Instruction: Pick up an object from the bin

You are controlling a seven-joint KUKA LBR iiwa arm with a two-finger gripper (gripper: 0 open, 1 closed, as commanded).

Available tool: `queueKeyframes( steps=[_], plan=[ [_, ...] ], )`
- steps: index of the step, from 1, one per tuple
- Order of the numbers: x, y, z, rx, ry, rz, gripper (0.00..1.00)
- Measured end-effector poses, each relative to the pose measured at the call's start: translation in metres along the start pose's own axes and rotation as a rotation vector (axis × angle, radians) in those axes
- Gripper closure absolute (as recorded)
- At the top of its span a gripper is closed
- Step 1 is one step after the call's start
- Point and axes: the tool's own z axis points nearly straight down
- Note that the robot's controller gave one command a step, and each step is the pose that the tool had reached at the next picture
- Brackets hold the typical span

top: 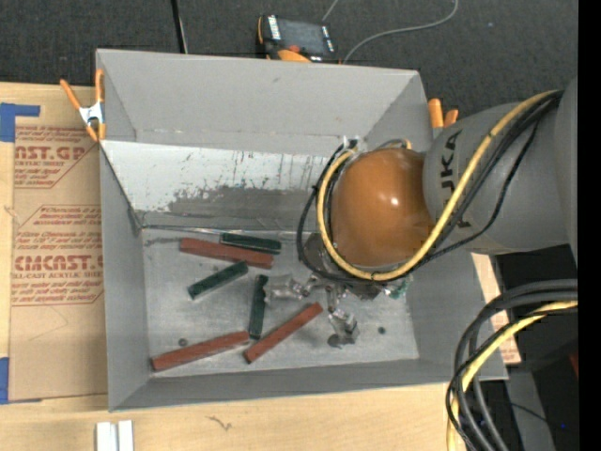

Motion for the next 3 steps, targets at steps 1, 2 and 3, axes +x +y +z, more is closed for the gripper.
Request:
queueKeyframes(
  steps=[1,2,3],
  plan=[
    [0.003,0.023,0.039,0.004,-0.008,-0.007,0.00],
    [0.003,0.021,0.037,0.007,-0.009,-0.006,1.00],
    [-0.009,-0.001,-0.174,0.012,-0.011,-0.015,1.00]
  ],
)
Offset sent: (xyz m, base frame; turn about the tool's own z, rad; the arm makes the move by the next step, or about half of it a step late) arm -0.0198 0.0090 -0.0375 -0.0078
